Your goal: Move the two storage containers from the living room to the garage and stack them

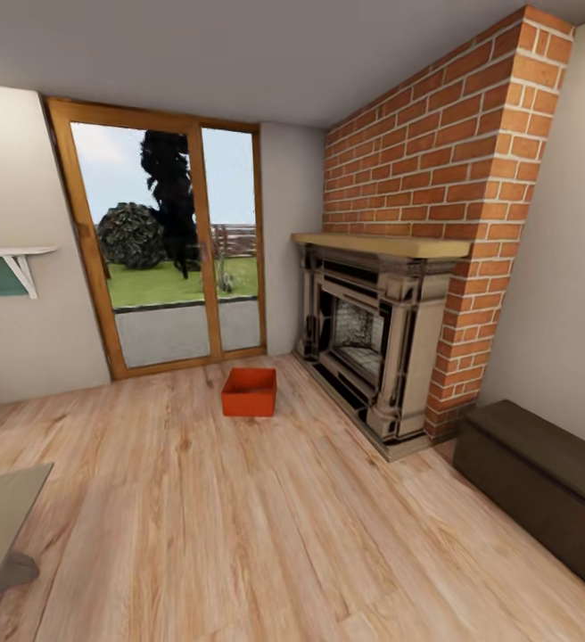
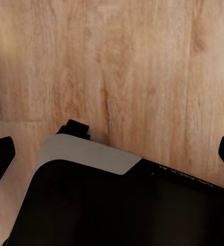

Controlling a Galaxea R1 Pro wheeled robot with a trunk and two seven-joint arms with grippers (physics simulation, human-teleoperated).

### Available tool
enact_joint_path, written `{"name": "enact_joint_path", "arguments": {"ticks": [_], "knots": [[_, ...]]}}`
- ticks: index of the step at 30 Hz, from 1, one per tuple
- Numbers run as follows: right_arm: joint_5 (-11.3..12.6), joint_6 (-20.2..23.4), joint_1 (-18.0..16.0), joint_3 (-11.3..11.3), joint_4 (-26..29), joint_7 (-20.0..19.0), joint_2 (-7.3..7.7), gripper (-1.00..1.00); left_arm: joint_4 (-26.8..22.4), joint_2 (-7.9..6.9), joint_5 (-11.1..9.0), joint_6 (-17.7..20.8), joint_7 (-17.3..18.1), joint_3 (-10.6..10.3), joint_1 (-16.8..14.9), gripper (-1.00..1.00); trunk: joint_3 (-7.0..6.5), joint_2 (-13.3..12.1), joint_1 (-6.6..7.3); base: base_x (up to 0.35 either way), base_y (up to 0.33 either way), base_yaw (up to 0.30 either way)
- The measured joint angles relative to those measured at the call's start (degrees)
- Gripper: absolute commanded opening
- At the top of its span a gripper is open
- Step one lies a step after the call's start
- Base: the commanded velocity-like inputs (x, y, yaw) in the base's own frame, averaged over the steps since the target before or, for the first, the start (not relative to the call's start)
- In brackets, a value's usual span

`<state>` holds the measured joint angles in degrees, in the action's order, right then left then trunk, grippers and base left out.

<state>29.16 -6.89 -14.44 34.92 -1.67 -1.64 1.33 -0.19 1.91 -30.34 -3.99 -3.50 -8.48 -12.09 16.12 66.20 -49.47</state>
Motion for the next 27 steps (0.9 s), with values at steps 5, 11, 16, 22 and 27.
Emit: {"name": "enact_joint_path", "arguments": {"ticks": [5, 11, 16, 22, 27], "knots": [[0.1, 0.0, 0.0, 0.0, 0.0, 0.1, 0.01, 1.00, 0.0, 0.00, 0.0, 0.0, 0.0, 0.0, 0.0, 1.00, -0.13, 0.0, 0.00, 0.325, 0.139, 0.228], [0.1, 0.0, 0.0, 0.0, 0.0, 0.1, 0.01, 1.00, 0.0, 0.00, 0.0, 0.0, 0.0, 0.0, 0.0, 1.00, -0.29, 0.0, 0.00, 0.325, 0.131, 0.222], [0.1, 0.0, 0.0, 0.0, 0.0, 0.1, 0.09, 1.00, 0.0, 0.02, 0.0, 0.0, 0.0, 0.0, 0.0, 1.00, -0.32, 0.0, 0.00, 0.325, 0.077, 0.037], [0.0, 0.0, 0.0, 0.0, 0.0, 0.0, 0.16, 1.00, 0.0, 0.09, 0.0, 0.0, 0.0, 0.0, 0.0, 1.00, -0.32, 0.0, 0.00, 0.325, 0.008, 0.004], [0.0, 0.0, 0.0, 0.0, 0.0, 0.1, 0.19, 1.00, 0.0, 0.09, 0.0, 0.0, 0.0, 0.0, 0.0, 1.00, -0.32, 0.0, 0.00, 0.325, 0.000, 0.000]]}}
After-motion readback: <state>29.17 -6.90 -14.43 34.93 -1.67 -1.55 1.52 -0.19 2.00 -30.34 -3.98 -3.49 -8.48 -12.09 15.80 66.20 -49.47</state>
